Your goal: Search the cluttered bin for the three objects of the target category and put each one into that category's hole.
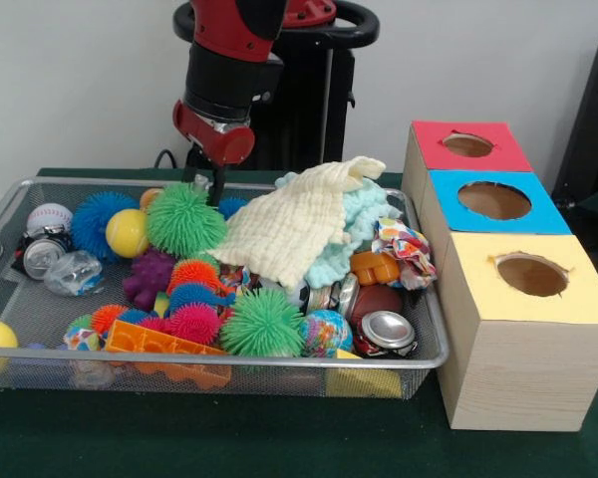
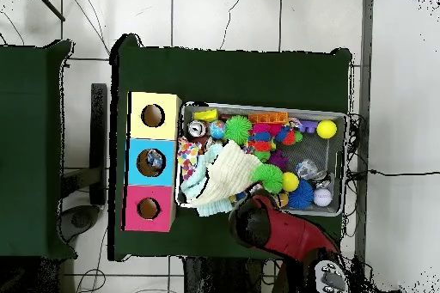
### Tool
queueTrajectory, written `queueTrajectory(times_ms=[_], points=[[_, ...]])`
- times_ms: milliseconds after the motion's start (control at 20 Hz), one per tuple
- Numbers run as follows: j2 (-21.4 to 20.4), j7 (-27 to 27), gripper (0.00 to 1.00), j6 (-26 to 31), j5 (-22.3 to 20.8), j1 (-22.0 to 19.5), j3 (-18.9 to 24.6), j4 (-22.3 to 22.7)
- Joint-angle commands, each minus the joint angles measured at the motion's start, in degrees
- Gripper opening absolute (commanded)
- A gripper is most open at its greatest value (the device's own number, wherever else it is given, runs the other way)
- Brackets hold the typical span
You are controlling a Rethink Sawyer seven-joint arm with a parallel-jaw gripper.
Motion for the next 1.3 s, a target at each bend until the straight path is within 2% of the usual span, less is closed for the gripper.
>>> queueTrajectory(times_ms=[50,300,900,1150,1300], points=[[0.3,7.7,1.00,1.2,3.1,-1.1,2.9,0.1],[-1.1,6.6,1.00,3.3,3.2,-1.5,3.1,-0.7],[-8.9,1.0,1.00,15.6,2.0,-4.6,5.9,-1.7],[-8.5,0.6,1.00,14.7,1.1,-6.5,7.6,-2.0],[-6.6,0.4,1.00,11.1,-0.1,-8.3,9.0,-2.8]])
